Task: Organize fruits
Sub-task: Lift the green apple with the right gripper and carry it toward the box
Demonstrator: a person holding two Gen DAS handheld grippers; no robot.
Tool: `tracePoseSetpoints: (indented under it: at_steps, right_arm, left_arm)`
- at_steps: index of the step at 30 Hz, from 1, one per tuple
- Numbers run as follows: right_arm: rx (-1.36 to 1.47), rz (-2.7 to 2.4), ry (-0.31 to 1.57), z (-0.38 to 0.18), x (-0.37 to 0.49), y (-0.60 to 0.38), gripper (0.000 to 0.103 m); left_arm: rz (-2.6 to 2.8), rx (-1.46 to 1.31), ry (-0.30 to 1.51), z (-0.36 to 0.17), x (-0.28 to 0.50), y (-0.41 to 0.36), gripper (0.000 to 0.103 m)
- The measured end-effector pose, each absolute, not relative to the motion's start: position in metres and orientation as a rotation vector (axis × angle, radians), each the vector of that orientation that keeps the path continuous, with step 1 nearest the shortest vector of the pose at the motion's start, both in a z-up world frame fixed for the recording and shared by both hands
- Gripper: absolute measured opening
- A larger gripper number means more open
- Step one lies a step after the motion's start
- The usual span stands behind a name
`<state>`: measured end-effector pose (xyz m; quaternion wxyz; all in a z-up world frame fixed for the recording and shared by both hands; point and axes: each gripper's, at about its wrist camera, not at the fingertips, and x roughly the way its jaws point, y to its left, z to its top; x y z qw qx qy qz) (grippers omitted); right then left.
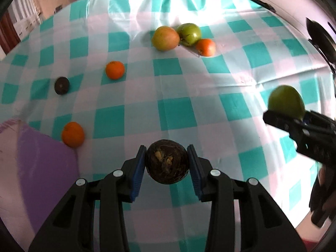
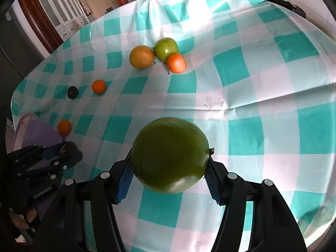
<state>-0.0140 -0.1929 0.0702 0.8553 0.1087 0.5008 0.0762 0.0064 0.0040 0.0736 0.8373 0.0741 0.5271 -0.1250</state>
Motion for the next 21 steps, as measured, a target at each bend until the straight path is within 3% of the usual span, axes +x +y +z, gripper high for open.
tracePoseSetpoints:
  at_steps: [9,21]
  right_arm:
    - [0.099,0.232,1.026,0.119,-0.029,-0.195,0.06]
    - [-0.077,0.306,0.972,0.146,-0.03,-0.165,0.06]
  left_arm:
    - [-0.246,0.125,0.993,0.132,-0.021,-0.011,0.04]
    - [-0.203,0.152,0.965,0.137,-0.035,-0.005,0.04]
